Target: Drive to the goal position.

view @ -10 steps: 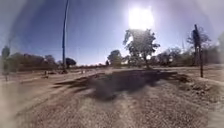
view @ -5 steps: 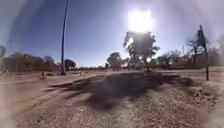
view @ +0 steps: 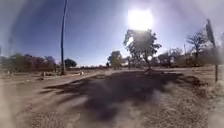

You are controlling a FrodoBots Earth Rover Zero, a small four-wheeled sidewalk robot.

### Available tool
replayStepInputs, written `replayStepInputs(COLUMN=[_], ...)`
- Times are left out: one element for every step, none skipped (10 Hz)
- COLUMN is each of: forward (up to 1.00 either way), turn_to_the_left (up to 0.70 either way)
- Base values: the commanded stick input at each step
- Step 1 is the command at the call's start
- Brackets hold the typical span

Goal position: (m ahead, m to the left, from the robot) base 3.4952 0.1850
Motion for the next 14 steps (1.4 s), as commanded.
replayStepInputs(forward=[0.70,0.70,0.70,0.70,0.70,0.70,0.70,0.70,0.70,0.70,0.70,0.70,0.70,0.70], turn_to_the_left=[0.00,0.00,0.00,0.00,0.00,0.00,0.00,0.00,0.00,0.00,0.00,0.00,0.00,0.00])
